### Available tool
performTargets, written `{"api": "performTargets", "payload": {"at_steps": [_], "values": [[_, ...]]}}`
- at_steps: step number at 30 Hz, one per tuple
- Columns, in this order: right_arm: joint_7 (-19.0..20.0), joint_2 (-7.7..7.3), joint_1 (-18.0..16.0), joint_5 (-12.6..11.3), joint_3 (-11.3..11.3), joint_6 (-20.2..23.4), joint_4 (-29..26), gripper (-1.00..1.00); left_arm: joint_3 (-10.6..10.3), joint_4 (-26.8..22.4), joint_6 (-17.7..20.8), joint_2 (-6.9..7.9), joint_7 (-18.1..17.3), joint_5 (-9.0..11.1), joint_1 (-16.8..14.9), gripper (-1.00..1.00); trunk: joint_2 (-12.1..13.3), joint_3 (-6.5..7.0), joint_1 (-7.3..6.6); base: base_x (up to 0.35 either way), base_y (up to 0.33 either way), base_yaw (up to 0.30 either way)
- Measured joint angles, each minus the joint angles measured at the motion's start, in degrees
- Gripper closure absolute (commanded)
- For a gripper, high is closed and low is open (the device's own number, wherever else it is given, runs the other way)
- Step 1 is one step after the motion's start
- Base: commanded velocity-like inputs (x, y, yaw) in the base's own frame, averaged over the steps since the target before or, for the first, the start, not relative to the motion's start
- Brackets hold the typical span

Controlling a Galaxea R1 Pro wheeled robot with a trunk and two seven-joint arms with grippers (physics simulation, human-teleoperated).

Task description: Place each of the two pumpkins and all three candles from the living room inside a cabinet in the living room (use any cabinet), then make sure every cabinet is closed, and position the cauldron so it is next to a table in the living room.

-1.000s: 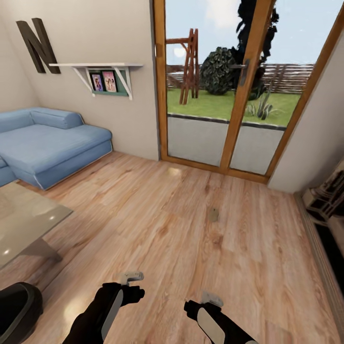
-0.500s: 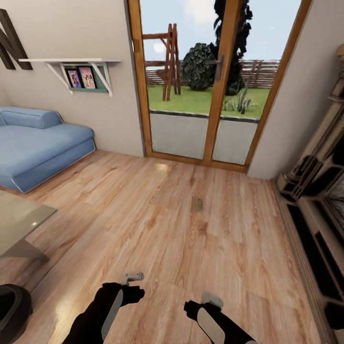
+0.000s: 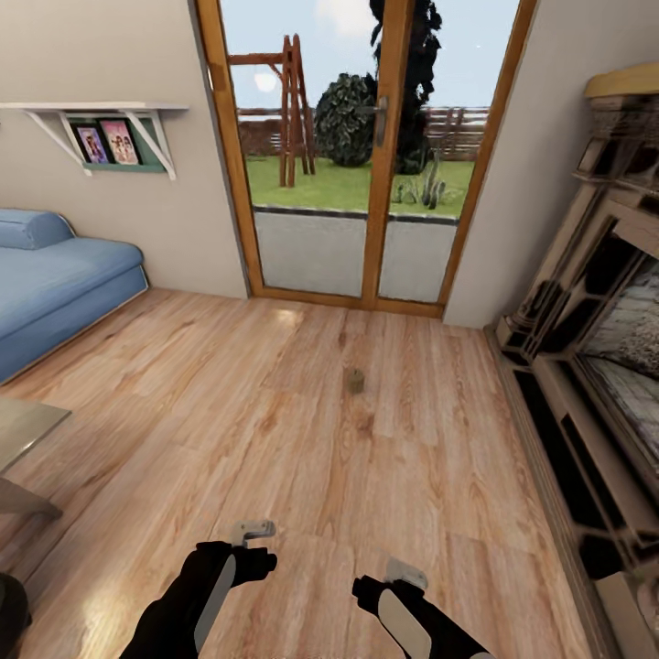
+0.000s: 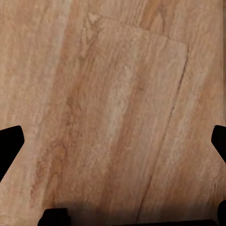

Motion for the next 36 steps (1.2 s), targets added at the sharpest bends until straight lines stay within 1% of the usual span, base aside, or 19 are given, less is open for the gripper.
{"api": "performTargets", "payload": {"at_steps": [13, 36], "values": [[0.0, -0.03, 0.0, -0.1, 0.0, 0.0, 0.0, -1.0, 0.0, 0.0, 0.0, 0.0, 0.0, 0.0, 0.0, -1.0, 0.0, -0.88, 0.0, -0.073, 0.0, -0.211], [0.0, -0.02, 0.0, -0.1, 0.0, 0.0, 0.0, -1.0, 0.0, 0.0, 0.0, 0.0, 0.0, 0.0, 0.0, -1.0, 0.0, -2.43, 0.0, -0.007, 0.0, -0.211]]}}
